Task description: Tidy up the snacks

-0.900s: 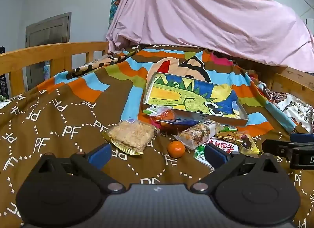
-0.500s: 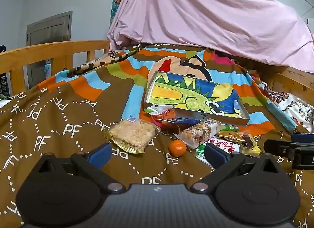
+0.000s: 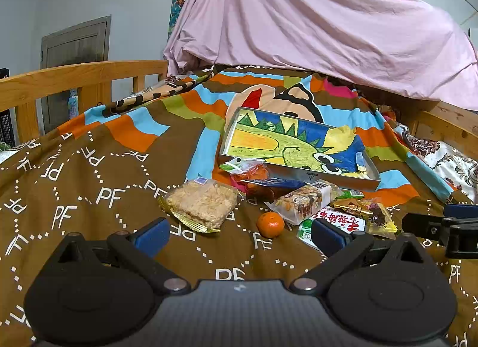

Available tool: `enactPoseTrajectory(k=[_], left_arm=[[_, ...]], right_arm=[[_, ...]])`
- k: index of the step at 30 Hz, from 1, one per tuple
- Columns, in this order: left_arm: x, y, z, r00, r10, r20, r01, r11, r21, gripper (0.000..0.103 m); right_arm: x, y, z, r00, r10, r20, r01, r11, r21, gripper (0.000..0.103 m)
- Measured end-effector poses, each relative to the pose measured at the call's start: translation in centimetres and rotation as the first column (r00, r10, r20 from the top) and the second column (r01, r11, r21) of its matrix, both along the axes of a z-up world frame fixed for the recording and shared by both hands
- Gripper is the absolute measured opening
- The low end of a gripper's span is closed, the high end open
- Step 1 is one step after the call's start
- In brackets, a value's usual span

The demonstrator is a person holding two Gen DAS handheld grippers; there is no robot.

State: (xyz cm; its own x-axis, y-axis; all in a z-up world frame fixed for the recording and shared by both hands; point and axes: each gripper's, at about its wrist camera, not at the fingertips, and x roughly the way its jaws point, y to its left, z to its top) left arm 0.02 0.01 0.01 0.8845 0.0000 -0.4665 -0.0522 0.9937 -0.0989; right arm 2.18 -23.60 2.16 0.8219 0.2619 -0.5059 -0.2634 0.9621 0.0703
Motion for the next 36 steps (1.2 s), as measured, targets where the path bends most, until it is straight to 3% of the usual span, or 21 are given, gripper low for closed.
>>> enactPoseTrajectory(k=[36], left_arm=[[0.01,0.04,0.02,1.000,-0.001,-0.004,0.001,1.000,-0.002,0.103]], right_arm=[[0.04,0.02,-0.02,1.000,0.001,-0.010,-0.001,1.000,0.006,0.103]])
